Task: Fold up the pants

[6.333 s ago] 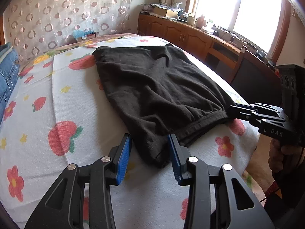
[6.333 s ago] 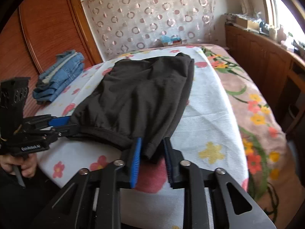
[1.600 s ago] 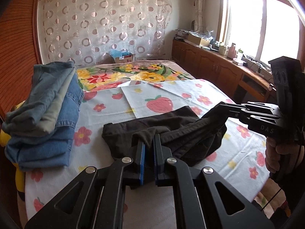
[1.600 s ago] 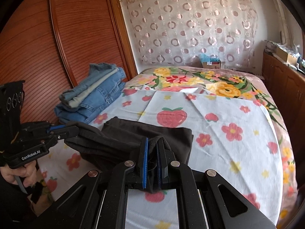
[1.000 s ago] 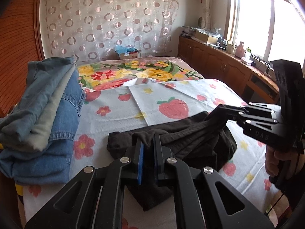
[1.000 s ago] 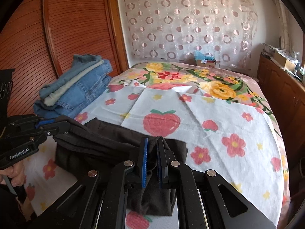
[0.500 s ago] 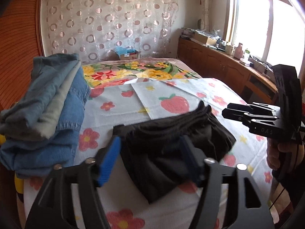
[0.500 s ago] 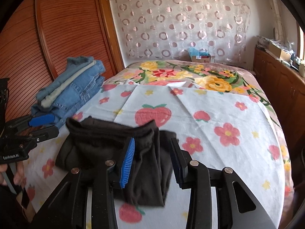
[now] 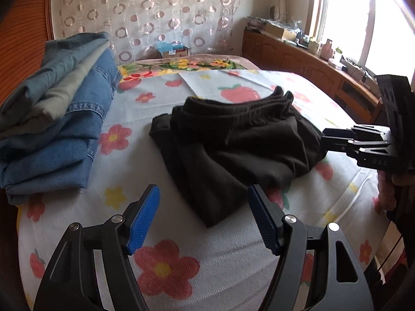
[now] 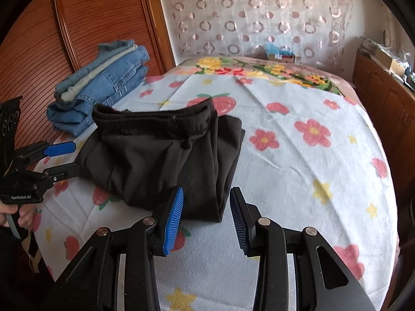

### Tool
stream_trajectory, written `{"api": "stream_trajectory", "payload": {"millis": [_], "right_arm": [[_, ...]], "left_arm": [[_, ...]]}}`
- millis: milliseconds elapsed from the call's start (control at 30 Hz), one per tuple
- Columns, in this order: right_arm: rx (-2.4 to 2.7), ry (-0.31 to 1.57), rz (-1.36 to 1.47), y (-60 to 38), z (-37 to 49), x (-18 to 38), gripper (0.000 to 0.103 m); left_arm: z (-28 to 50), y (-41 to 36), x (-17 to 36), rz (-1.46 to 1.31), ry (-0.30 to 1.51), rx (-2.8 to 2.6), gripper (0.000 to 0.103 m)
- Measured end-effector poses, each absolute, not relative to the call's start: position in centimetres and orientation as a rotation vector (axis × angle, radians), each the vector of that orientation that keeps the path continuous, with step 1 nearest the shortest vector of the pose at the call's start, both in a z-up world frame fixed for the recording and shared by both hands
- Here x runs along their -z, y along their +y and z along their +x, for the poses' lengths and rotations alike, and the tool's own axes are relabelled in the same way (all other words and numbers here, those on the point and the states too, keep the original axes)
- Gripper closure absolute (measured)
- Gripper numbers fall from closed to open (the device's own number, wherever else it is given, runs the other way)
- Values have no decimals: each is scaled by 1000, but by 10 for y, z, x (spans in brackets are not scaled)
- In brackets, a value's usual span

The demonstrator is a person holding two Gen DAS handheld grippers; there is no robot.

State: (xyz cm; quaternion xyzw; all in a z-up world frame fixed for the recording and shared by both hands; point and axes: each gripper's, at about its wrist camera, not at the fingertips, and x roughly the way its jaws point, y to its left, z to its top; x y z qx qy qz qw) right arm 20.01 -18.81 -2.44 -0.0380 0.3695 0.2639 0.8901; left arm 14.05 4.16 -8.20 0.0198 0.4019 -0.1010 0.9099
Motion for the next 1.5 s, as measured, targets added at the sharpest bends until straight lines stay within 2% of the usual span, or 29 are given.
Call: {"api": "stream_trajectory", "payload": {"millis": [167,233,267,300,333,567,733,933,1500], "right_arm": [[-557,779,-96,-188,201,25,67],[-570,775,-98,-183,201,26,80],[-579,771,-97,-183,200,25,92],[-582,764,-100,-183,199,24,98],[-568,747,-104,-185,197,22,99],[-489,722,-86,-195,194,23,100],[-511,724,-75,-195,195,23,100],[-518,745,-65,-195,199,21,100],[-582,703,-45,-225,108,9,100]], "left_arm": [[144,37,88,58,848,198,31],[146,37,90,62,854,192,31],[146,37,91,64,857,187,31],[147,37,92,66,862,185,31],[148,37,94,68,867,183,31],[145,38,97,61,861,191,33],[141,35,93,44,848,238,60],[139,30,88,43,829,269,87],[72,26,67,50,800,330,89]]}}
